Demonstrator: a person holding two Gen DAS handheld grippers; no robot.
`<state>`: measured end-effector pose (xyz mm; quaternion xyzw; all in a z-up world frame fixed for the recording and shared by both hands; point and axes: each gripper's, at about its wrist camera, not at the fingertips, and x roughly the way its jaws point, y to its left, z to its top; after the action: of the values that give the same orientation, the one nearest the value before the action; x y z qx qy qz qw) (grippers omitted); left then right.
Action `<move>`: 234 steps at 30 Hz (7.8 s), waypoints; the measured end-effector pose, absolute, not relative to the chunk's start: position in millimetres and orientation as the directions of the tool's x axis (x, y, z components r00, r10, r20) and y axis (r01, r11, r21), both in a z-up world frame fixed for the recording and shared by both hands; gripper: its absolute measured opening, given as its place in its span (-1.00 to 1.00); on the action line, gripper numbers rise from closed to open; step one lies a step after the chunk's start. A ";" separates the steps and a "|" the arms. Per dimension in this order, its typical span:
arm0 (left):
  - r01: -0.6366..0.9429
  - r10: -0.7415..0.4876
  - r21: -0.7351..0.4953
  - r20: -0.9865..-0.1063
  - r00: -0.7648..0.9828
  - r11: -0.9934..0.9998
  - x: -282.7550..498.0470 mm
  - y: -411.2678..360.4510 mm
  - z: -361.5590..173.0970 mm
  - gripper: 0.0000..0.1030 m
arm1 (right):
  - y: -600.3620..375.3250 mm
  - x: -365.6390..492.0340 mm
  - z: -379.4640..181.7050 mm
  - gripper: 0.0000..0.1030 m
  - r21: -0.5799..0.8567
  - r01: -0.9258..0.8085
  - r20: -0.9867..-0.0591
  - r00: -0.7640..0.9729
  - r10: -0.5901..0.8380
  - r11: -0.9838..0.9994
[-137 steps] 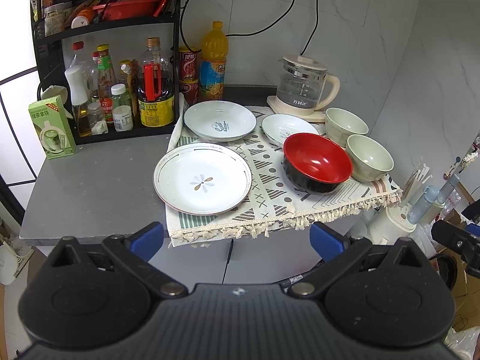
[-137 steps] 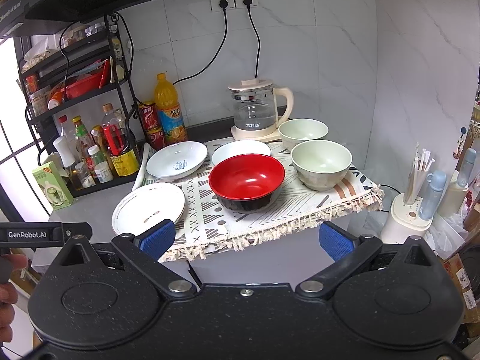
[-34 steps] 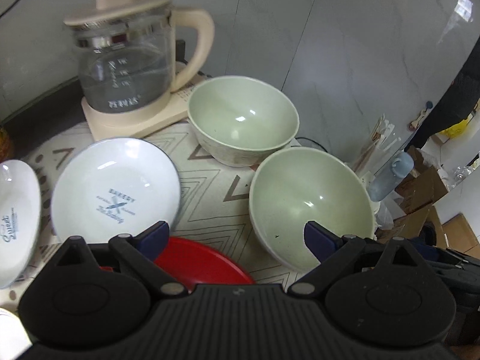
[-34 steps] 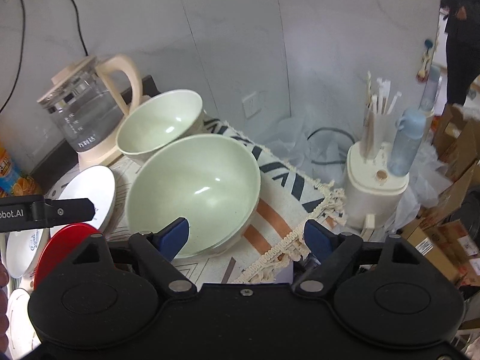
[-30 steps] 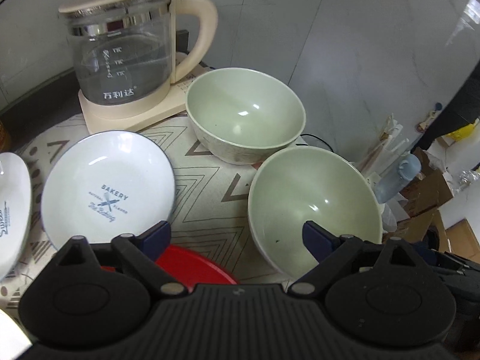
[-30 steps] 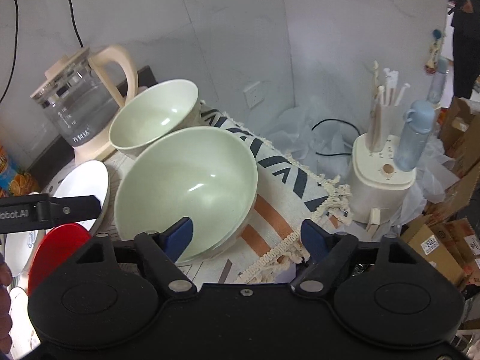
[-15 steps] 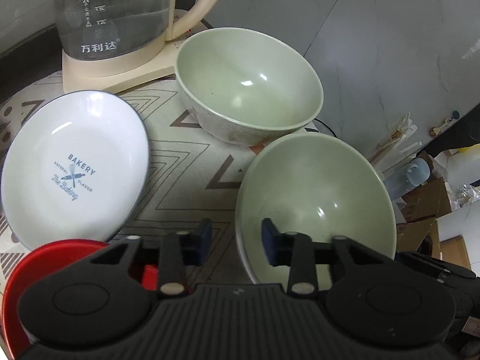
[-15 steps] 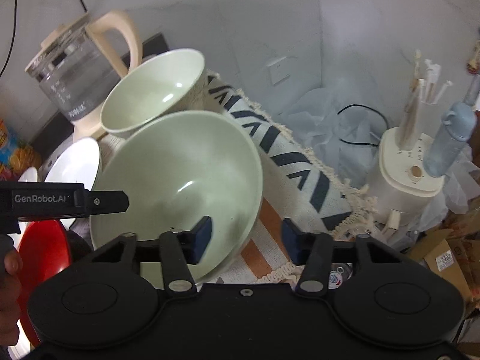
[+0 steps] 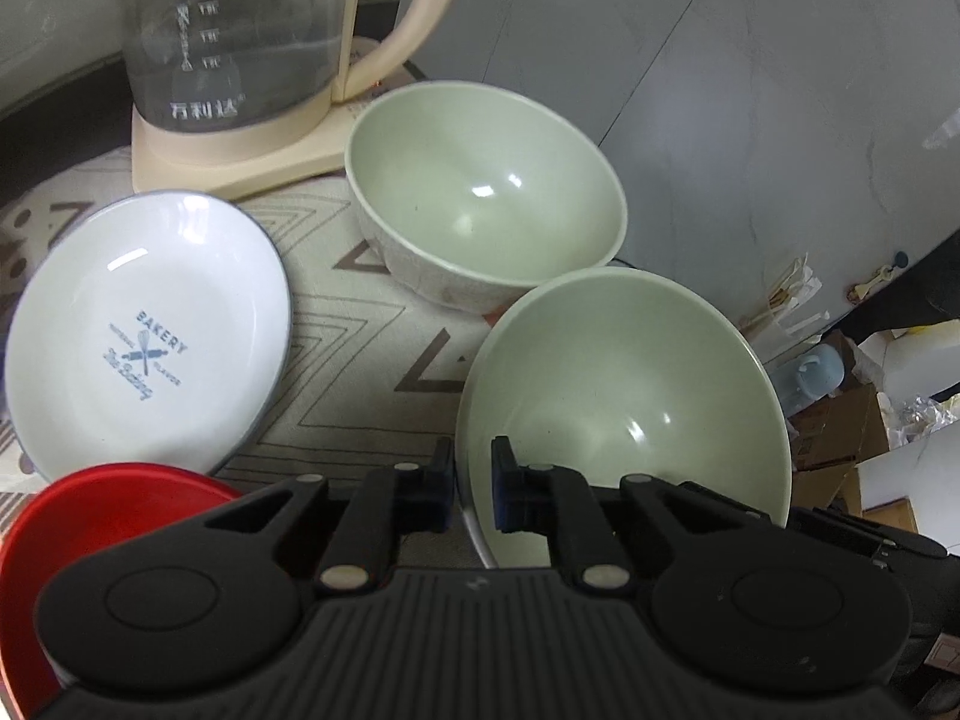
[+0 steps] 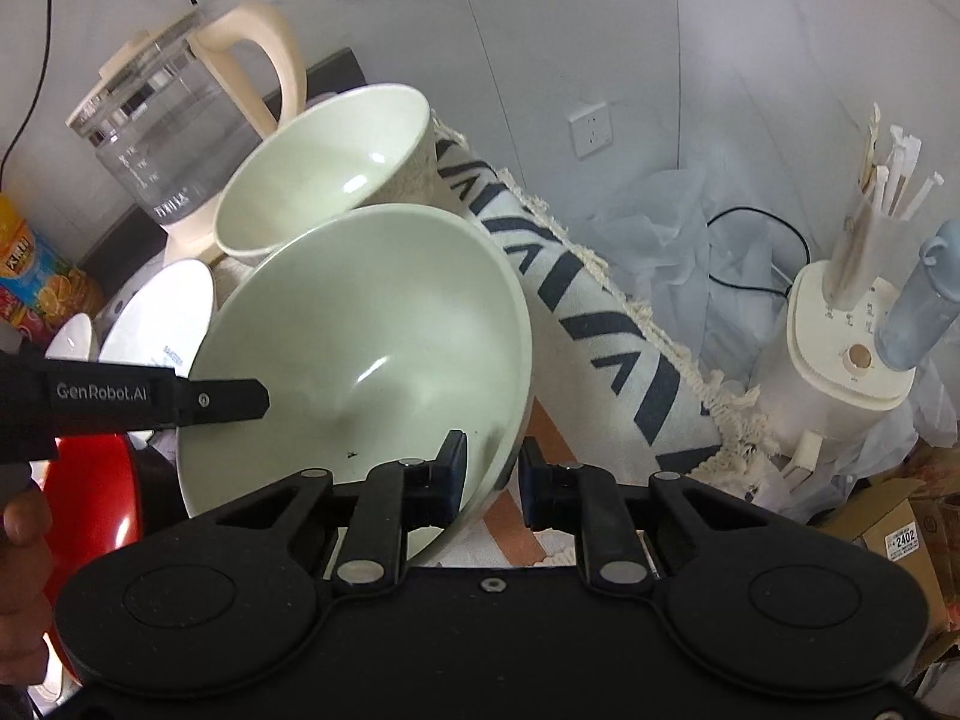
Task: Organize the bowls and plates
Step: 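Close both grippers on the rim of the large pale green bowl, then lift the large green bowl with both grippers and carry it over the red bowl, then lower the green bowl into the red bowl and open both grippers, then move both grippers to the rim of the small pale green bowl, then close both grippers on the rim of the small green bowl, then carry the small green bowl with both grippers onto the stacked bowls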
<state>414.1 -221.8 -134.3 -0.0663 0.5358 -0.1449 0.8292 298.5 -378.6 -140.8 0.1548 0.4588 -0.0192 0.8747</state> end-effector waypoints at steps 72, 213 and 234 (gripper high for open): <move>-0.098 -0.181 -0.250 -0.874 0.450 0.963 306.6 -64.0 -111.6 -0.73 | -224.2 267.8 -99.2 -0.66 0.244 -0.093 -0.751 0.612 0.249 0.965; -0.009 -0.297 -0.342 -0.827 0.477 0.939 494.5 -167.7 -102.1 -0.79 | -339.2 395.3 -95.2 -0.54 0.287 0.171 -0.726 0.681 0.098 0.942; -0.013 -0.291 -0.358 -0.778 0.557 0.933 418.7 -124.3 -49.8 -0.78 | -297.2 325.6 -47.9 -0.54 0.315 0.145 -0.653 0.750 0.103 0.938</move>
<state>418.7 -124.3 -49.8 -0.1639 0.4639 -0.0802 0.8669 325.6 -297.2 -47.9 0.1758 0.3533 -0.0114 0.9188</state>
